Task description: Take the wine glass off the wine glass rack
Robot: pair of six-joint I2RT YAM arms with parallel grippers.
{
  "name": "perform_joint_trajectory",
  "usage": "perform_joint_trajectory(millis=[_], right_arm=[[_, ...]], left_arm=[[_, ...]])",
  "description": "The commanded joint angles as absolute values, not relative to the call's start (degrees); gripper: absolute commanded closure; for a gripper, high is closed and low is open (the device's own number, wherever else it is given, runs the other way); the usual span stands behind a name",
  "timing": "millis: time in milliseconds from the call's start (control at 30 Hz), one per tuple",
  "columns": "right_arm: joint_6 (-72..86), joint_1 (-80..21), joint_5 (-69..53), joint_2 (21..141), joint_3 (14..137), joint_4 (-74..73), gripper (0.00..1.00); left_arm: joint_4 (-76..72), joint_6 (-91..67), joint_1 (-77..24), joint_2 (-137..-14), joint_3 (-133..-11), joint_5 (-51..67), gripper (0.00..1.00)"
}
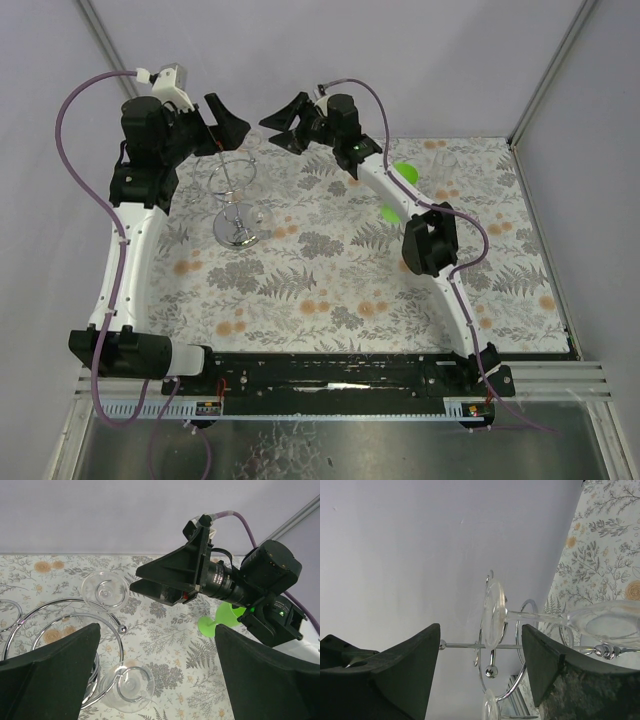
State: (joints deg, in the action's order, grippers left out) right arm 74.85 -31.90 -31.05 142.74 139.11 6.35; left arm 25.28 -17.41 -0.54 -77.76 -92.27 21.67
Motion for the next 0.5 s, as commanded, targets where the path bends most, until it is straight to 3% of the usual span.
perform_joint_trajectory(millis=[0, 467], right_arm=[[75.67, -33.03, -31.41, 143.64, 142.02, 10.78, 0.28], [76.76, -33.91, -27.60, 144.77, 139.90, 17.69, 0.31]], left_arm=[[21.19, -18.28, -0.08, -76.36, -91.34, 22.65, 0.04], [20.66, -18.54, -0.08, -75.48, -89.85, 23.42, 0.04]])
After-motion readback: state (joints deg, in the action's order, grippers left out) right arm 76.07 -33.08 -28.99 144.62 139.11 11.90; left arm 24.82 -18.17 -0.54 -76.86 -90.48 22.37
